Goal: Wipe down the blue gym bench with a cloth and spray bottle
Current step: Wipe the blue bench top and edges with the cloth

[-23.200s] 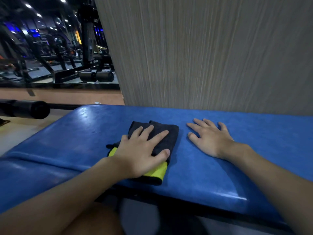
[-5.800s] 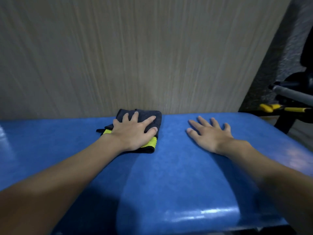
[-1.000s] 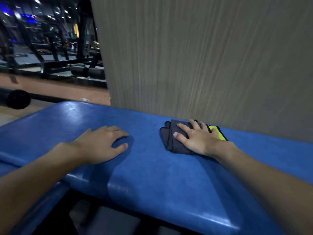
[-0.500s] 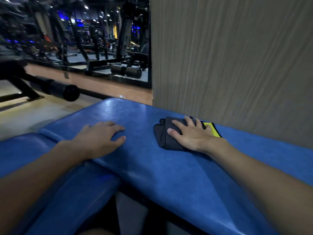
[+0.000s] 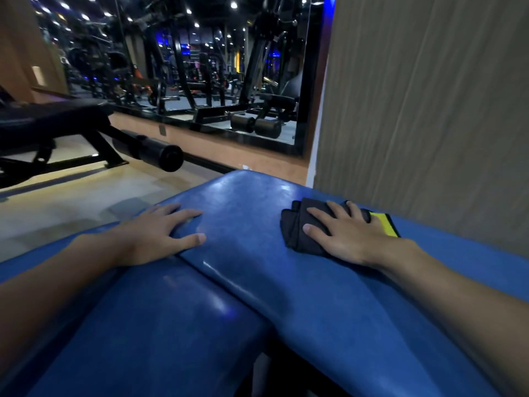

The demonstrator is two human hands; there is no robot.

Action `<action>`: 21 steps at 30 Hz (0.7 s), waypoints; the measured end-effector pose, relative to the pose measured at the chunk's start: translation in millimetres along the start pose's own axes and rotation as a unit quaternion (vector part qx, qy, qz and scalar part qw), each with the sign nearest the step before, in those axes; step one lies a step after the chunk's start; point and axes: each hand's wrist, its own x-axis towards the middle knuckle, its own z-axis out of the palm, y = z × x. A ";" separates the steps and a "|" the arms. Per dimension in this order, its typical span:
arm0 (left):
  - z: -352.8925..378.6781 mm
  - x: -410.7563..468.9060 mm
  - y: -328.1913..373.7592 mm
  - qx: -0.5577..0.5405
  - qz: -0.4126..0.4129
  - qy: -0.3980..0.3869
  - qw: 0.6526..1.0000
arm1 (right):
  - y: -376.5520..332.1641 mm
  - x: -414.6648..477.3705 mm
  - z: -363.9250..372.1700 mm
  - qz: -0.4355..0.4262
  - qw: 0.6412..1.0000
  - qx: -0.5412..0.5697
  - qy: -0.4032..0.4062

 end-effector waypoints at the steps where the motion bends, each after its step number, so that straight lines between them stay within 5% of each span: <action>1: 1.6 1.9 -1.8 0.004 0.002 -0.003 1.000 | -8.0 8.0 -0.2 -0.006 1.000 0.001 0.000; 17: 9.7 -3.1 6.6 0.016 0.011 0.046 0.999 | -147.1 131.2 -5.5 -0.096 0.995 0.018 0.016; 21: 14.5 -1.9 5.1 -0.055 -0.023 0.048 0.997 | -182.6 147.2 -9.1 -0.121 0.992 0.023 0.008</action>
